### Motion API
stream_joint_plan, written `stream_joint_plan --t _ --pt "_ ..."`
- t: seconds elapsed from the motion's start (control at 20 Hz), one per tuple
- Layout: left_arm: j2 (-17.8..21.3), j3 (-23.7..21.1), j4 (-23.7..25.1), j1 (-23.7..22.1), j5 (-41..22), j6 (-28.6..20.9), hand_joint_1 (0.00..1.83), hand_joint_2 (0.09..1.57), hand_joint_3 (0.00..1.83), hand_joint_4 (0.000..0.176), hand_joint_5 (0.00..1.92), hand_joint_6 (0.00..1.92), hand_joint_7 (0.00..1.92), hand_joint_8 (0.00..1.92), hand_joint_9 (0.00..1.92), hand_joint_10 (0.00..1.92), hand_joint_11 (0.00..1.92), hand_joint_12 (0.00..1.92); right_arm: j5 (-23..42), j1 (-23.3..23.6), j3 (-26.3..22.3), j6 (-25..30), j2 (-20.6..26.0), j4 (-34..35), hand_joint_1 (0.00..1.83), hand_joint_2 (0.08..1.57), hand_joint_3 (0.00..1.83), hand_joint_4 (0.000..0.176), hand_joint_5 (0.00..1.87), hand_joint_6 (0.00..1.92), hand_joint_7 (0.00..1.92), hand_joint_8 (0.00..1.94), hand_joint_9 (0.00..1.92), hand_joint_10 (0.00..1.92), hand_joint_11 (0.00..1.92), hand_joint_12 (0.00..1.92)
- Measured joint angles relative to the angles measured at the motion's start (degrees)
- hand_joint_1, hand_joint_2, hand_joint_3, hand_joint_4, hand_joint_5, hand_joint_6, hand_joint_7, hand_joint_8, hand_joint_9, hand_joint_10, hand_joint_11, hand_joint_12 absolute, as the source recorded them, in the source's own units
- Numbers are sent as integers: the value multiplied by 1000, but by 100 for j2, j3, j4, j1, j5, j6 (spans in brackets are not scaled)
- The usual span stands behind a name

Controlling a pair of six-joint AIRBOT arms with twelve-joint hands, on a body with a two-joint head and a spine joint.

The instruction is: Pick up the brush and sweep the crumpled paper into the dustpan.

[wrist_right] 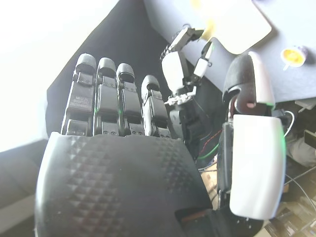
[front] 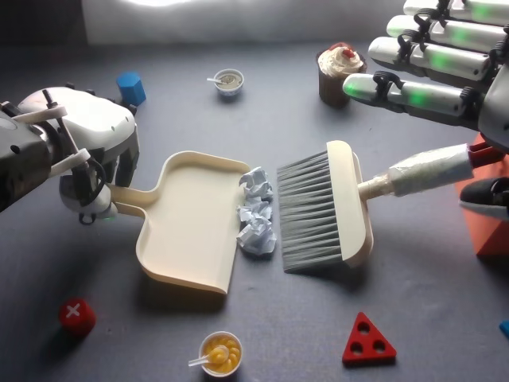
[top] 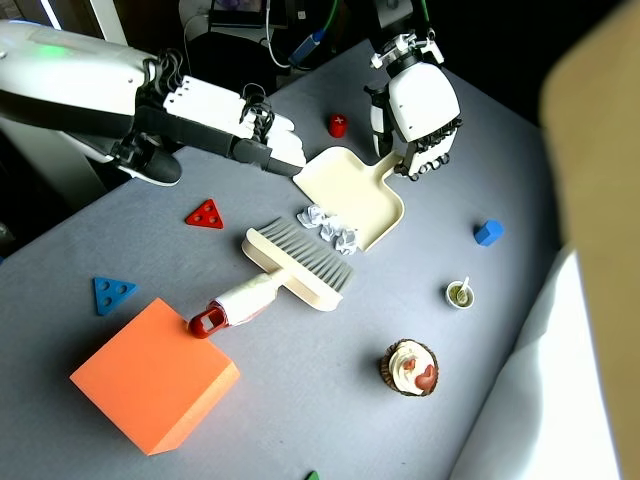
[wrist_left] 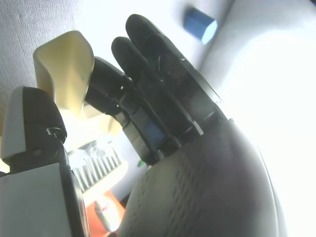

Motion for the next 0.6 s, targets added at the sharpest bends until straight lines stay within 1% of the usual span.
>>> stream_joint_plan --t 0.05,0.1,0.15,0.2,0.3,0.4,0.45,0.5,0.6 --pt "-2 0 13 0 2 0 1274 1029 1 0 1213 732 1173 505 1013 1 939 57 -26 0 26 -101 0 90 1131 1022 0 0 41 4 33 5 54 9 98 20" --pt "0 0 11 0 2 0 1274 1030 1 0 1208 742 1174 501 1009 0 938 56 -72 0 37 -269 0 278 1178 972 0 0 58 3 55 3 80 6 125 27" --pt "-2 0 11 0 0 0 1275 1030 1 0 1207 744 1172 502 1011 1 948 60 -144 0 59 -350 2 339 1211 955 0 0 69 5 60 3 84 4 126 25" --pt "0 0 11 -2 0 0 1273 1035 0 0 1197 763 1154 537 1001 0 933 52 -173 0 59 -393 2 350 1210 950 0 0 81 8 81 9 106 11 143 31" --pt "-2 0 13 0 0 -24 1271 1036 0 0 1185 782 1160 531 1004 2 928 49 -249 28 52 -413 2 339 1199 959 0 0 77 5 92 10 118 12 144 29" --pt "-2 20 11 -2 2 -35 1270 1035 0 0 1190 771 1159 536 1013 5 951 58 -111 -74 55 -417 57 293 1214 960 0 0 69 1 84 4 120 10 149 30" --pt "-2 24 11 -2 -15 -35 1270 1036 0 0 1187 777 1161 531 1014 5 954 59 118 -282 87 -417 55 293 1215 959 0 0 72 2 92 7 120 9 161 34" --pt "-2 26 13 -2 -26 -35 1270 1036 0 0 1189 772 1158 536 1024 9 965 64 426 -588 127 -420 55 291 1217 955 0 0 96 3 133 6 140 6 175 33" --pt "-2 52 13 -35 -7 -37 1273 1038 1 0 1175 810 1166 509 1028 9 956 60 824 -1145 203 -422 13 328 1203 979 9 0 88 0 122 0 128 0 173 28"
